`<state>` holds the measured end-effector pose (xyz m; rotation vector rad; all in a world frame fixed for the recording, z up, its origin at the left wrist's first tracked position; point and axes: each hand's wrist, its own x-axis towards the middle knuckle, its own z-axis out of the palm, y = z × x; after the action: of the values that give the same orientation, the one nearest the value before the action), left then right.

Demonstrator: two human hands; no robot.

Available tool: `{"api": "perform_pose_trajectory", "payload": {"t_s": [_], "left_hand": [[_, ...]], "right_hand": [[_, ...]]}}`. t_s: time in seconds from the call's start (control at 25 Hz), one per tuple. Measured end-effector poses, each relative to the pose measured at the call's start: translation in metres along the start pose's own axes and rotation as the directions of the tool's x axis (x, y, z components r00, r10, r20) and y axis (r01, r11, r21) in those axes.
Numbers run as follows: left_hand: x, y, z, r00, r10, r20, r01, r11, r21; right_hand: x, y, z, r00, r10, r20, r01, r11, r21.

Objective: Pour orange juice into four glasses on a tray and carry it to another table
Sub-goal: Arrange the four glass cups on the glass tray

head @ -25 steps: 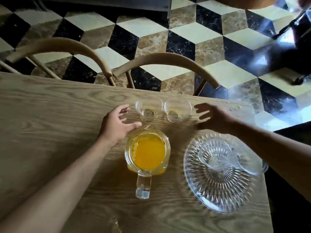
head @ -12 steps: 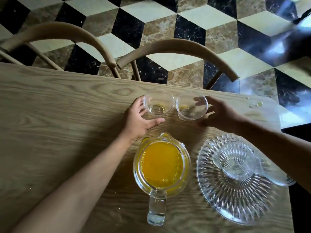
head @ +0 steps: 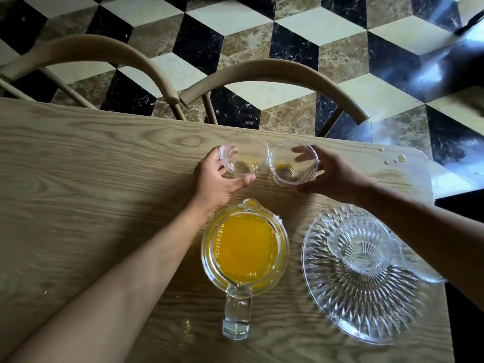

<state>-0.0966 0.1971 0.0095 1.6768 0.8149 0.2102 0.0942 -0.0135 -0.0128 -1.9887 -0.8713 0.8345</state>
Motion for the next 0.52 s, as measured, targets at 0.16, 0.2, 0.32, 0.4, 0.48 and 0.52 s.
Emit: {"api": "perform_pose_trajectory", "payload": {"t_s": [0.16, 0.2, 0.32, 0.4, 0.48, 0.52], "left_hand": [[-0.001, 0.002, -0.009, 1.0, 0.023, -0.002, -0.023, 1.0, 0.011], [-0.003, 0.004, -0.012, 1.0, 0.029, 0.002, -0.029, 0.999, 0.015], [-0.006, 0.013, -0.021, 0.997, 0.069, -0.016, -0.069, 0.997, 0.016], [-0.01, 0.024, -0.028, 0.995, 0.099, -0.022, -0.099, 0.995, 0.019], [-0.015, 0.038, -0.036, 0.992, 0.126, -0.026, -0.125, 0.992, 0.031], [-0.017, 0.047, -0.04, 0.99, 0.136, -0.025, -0.135, 0.99, 0.041]], "right_hand": [[-0.001, -0.007, 0.003, 0.999, -0.033, -0.001, 0.033, 0.999, 0.005], [-0.002, -0.009, 0.003, 0.999, -0.034, -0.013, 0.034, 0.999, 0.017], [-0.008, -0.026, 0.002, 0.997, -0.061, -0.054, 0.063, 0.997, 0.042], [-0.014, -0.041, -0.004, 0.996, -0.059, -0.071, 0.062, 0.997, 0.048], [-0.022, -0.057, -0.011, 0.994, -0.061, -0.089, 0.066, 0.997, 0.049], [-0.028, -0.065, -0.015, 0.993, -0.068, -0.098, 0.075, 0.995, 0.059]]}}
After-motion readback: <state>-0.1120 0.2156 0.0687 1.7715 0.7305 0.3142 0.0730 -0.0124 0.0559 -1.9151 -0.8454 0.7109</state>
